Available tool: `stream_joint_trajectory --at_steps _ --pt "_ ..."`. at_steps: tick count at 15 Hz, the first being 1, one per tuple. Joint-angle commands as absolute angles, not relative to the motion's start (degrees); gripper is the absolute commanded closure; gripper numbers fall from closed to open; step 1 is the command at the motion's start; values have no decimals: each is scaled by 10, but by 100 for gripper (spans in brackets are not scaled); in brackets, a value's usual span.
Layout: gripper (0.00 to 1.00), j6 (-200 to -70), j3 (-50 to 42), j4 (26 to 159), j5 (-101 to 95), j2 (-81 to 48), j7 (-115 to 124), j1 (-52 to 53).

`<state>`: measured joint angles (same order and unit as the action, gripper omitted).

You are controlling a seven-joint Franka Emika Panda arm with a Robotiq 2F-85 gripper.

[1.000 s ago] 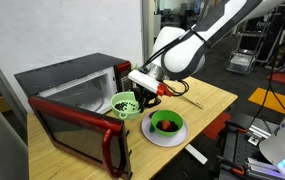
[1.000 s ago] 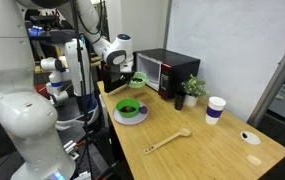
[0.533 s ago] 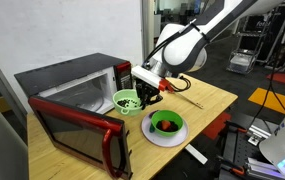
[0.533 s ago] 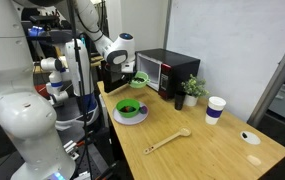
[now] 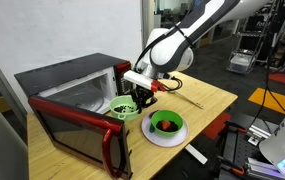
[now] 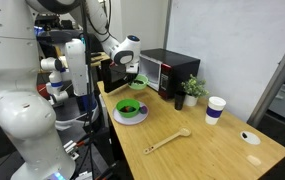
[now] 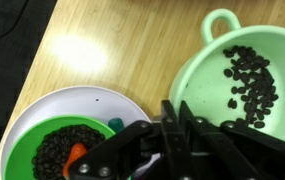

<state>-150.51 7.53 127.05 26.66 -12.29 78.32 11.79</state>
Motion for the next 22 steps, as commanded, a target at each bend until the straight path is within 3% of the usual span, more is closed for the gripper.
stream_joint_trajectory --at_steps 1,8,18,19,22 --pt "98 -1447 71 1177 234 -201 781 110" --pt "98 -1377 54 1053 181 -305 804 123" --pt "98 -1349 48 997 164 -365 807 135" --pt "69 -1349 47 997 162 -367 808 136" --pt "52 -1348 45 996 159 -367 810 140"
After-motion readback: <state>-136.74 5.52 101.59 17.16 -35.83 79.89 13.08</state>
